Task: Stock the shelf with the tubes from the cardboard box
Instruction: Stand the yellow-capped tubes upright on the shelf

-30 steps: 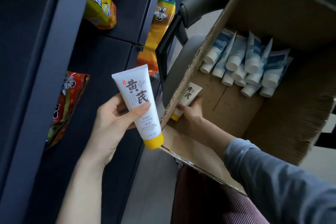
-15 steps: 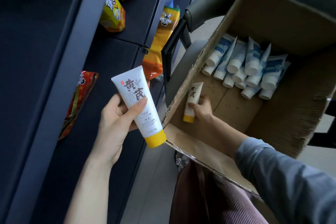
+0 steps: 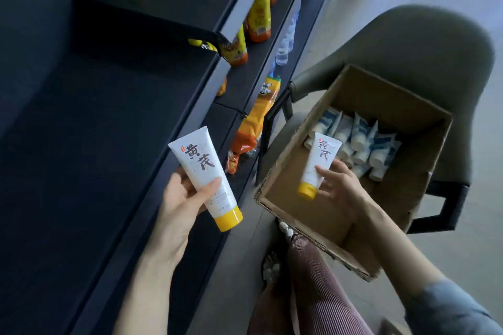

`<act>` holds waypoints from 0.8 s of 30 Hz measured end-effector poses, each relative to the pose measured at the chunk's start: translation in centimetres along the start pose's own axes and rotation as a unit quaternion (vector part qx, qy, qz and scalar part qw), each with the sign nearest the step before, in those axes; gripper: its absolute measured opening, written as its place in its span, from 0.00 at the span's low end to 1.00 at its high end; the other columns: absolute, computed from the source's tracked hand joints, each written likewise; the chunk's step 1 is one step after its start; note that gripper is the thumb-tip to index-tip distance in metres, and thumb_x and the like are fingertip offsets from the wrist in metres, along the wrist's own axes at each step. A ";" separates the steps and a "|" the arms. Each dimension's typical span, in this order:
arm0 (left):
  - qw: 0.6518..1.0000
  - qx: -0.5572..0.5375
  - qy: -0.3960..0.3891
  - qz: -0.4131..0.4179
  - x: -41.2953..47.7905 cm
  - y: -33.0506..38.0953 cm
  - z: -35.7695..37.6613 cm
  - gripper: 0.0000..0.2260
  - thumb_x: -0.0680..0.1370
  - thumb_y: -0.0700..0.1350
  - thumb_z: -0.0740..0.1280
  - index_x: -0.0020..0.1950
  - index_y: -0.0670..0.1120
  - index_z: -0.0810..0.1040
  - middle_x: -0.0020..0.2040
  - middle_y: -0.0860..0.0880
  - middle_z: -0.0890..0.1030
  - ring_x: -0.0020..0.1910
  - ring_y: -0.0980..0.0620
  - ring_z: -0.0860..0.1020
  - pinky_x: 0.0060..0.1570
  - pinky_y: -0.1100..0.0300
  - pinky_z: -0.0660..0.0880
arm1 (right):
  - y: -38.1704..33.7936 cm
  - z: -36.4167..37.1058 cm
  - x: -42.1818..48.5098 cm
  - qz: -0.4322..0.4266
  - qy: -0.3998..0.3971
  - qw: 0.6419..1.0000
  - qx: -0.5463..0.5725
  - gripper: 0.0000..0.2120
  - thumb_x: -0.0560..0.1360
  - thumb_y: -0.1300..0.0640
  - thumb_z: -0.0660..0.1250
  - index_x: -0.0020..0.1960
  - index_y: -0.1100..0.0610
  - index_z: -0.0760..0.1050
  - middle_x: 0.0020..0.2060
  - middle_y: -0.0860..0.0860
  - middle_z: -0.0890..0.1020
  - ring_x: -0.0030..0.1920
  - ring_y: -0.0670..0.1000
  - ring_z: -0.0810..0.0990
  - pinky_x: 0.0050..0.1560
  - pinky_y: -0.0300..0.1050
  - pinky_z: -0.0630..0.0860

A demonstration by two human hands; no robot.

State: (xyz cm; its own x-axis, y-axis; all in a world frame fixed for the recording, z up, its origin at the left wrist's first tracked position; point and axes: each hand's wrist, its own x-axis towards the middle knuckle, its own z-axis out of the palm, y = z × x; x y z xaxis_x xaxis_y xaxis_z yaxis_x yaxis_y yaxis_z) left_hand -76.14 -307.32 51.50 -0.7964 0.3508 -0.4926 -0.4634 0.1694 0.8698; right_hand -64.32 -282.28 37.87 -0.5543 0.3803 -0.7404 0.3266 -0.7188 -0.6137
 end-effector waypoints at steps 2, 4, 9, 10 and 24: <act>1.000 0.002 0.011 0.024 -1.6 1.0 -0.7 0.22 0.68 0.42 0.72 0.62 0.45 0.75 0.50 0.52 0.83 0.51 0.55 0.81 0.44 0.63 0.79 | -1.7 1.5 -2.4 -0.021 -0.047 0.999 0.004 0.11 0.76 0.64 0.64 0.58 0.56 0.73 0.44 0.51 0.85 0.41 0.50 0.85 0.32 0.44 0.80; 0.998 -0.001 0.040 0.053 -3.2 2.0 -1.4 0.19 0.70 0.39 0.72 0.60 0.47 0.75 0.49 0.53 0.83 0.49 0.57 0.81 0.46 0.62 0.78 | -3.1 3.3 -4.6 -0.033 -0.088 0.996 0.004 0.08 0.77 0.62 0.63 0.56 0.56 0.74 0.43 0.51 0.85 0.40 0.49 0.85 0.32 0.44 0.80; 0.989 0.010 0.098 0.115 -7.1 4.8 -3.6 0.18 0.69 0.39 0.74 0.57 0.49 0.75 0.50 0.52 0.83 0.50 0.55 0.81 0.50 0.56 0.77 | -6.3 8.7 -10.3 -0.101 -0.177 0.978 -0.053 0.15 0.70 0.57 0.68 0.56 0.57 0.73 0.44 0.53 0.84 0.41 0.53 0.85 0.35 0.46 0.81; 0.987 0.016 0.104 0.125 -7.8 5.4 -4.0 0.18 0.69 0.39 0.74 0.57 0.49 0.76 0.51 0.51 0.83 0.50 0.55 0.81 0.50 0.56 0.77 | -6.9 9.7 -11.5 -0.116 -0.195 0.972 -0.067 0.17 0.69 0.56 0.69 0.57 0.57 0.73 0.44 0.53 0.84 0.42 0.54 0.85 0.35 0.47 0.81; 0.966 0.056 0.151 0.202 -16.7 9.0 -7.2 0.15 0.69 0.37 0.75 0.51 0.50 0.79 0.47 0.58 0.84 0.46 0.61 0.82 0.38 0.72 0.75 | -10.9 18.4 -21.2 -0.233 -0.358 0.865 -0.264 0.23 0.67 0.55 0.71 0.60 0.54 0.69 0.50 0.53 0.84 0.50 0.54 0.84 0.42 0.47 0.81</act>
State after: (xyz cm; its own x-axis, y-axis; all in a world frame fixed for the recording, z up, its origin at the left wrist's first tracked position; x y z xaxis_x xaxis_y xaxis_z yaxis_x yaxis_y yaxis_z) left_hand -69.82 -318.29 67.32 -0.9884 0.1268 -0.0836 -0.0600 0.1799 0.9818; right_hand -70.20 -293.21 65.26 -0.9901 -0.0377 -0.1355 0.1396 -0.1475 -0.9792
